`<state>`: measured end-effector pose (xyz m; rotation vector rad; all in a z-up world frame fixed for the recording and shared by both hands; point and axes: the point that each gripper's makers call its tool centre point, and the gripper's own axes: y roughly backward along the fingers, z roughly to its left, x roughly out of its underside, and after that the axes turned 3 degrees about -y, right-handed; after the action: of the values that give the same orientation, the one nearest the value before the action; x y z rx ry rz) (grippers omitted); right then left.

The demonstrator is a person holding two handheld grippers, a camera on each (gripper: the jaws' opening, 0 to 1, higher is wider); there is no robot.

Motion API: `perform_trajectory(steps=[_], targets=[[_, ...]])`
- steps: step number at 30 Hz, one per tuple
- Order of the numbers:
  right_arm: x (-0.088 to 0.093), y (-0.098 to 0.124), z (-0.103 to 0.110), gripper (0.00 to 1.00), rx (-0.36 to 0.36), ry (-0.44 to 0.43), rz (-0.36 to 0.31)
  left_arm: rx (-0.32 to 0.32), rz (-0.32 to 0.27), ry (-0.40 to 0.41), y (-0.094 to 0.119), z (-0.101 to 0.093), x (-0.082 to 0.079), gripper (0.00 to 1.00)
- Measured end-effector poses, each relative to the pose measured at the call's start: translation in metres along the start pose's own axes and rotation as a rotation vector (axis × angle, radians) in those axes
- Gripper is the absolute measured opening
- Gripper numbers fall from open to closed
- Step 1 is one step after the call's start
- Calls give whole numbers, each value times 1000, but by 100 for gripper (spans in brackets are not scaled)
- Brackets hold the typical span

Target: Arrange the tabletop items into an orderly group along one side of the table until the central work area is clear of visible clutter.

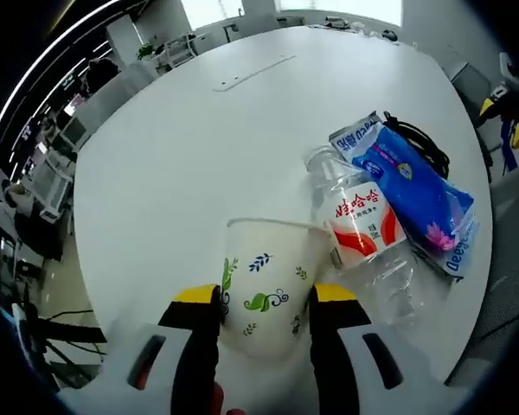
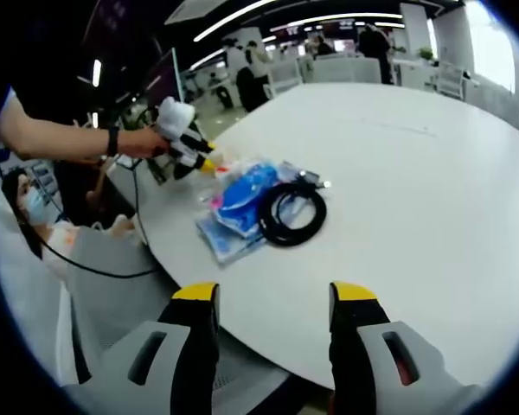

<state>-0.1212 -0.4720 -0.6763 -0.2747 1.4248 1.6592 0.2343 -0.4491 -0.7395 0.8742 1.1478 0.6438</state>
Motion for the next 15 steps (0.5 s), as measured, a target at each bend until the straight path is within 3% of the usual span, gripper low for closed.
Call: perform_trajectory(steps=[6, 15], targets=[[-2, -3, 3, 49, -14, 4, -4, -50, -25, 102, 15, 0, 12, 39], [-2, -8, 10, 49, -43, 17, -2, -88, -50, 210, 33, -22, 31, 39]])
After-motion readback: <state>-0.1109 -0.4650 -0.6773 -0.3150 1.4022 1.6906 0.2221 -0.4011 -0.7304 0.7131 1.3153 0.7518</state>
